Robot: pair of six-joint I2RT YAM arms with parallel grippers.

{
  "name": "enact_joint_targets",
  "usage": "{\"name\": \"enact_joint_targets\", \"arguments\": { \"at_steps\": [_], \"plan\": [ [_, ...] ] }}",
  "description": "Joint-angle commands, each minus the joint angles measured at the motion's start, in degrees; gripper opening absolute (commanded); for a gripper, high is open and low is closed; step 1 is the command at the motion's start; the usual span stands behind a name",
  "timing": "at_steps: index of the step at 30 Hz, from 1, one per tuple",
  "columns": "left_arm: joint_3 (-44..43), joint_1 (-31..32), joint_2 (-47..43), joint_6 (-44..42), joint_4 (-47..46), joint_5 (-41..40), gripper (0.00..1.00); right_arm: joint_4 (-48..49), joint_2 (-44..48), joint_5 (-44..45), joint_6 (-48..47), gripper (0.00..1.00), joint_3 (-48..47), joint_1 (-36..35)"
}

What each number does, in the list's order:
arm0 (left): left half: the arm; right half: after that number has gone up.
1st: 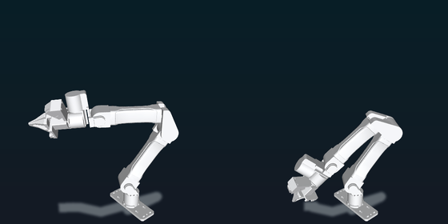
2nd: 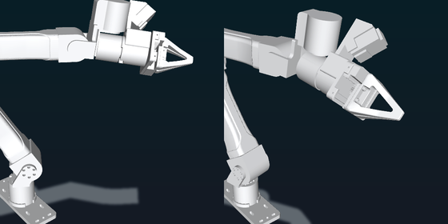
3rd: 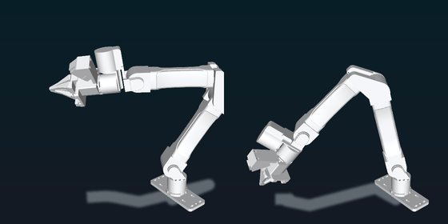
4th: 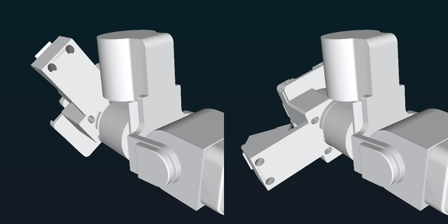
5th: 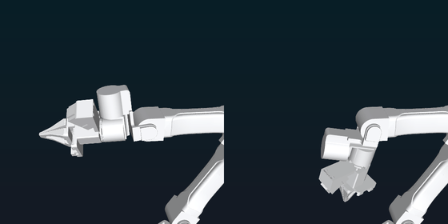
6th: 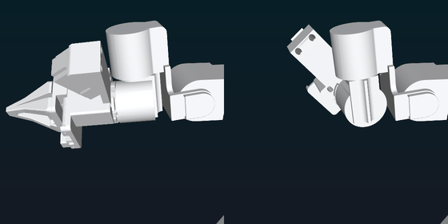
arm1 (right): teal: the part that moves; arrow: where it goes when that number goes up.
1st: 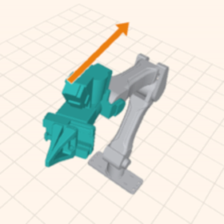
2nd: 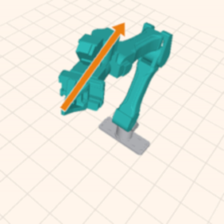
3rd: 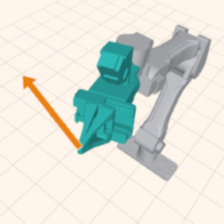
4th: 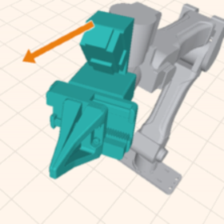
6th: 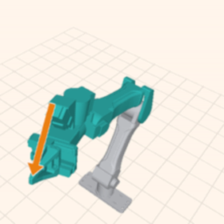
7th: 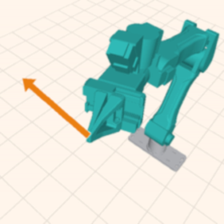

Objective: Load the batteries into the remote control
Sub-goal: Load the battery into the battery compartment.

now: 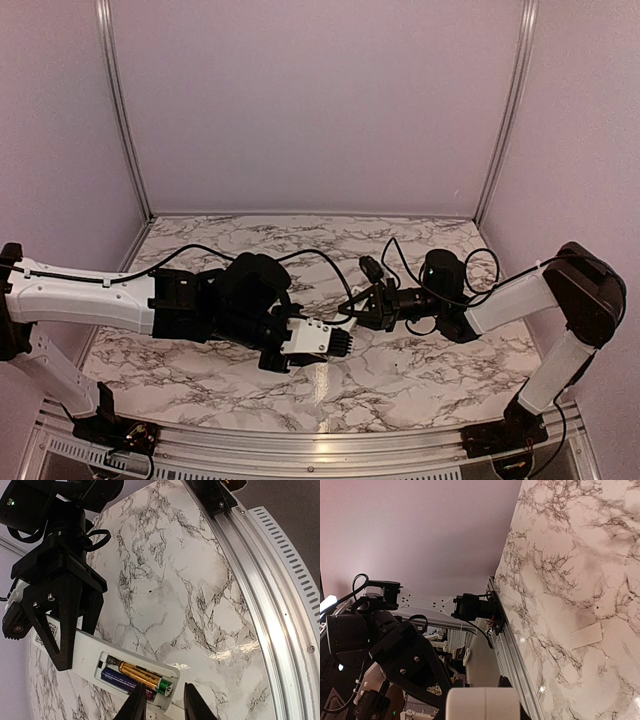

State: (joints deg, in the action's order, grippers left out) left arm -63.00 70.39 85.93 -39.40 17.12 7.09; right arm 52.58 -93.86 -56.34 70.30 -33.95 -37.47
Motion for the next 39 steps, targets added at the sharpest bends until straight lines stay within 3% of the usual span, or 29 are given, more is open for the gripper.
{"name": "enact_joint_targets", "arguments": {
  "at_steps": [1, 20, 39],
  "plan": [
    [-1.9, 0.6, 1.2, -0.8, 1.7, -1.6, 0.27, 0.2, -0.8, -0.7, -0.2, 0.0, -2.5, -0.9],
    [-2.2, 1.0, 2.7, -1.2, 2.2, -3.9, 0.16, 0.3, -0.8, -0.7, 0.1, 0.0, -3.0, -1.6],
    [-5.2, 1.0, 6.5, 0.6, 5.4, -4.2, 0.13, 0.4, 0.2, -0.2, 0.4, 0.0, -3.1, -2.5]
  ]
}}
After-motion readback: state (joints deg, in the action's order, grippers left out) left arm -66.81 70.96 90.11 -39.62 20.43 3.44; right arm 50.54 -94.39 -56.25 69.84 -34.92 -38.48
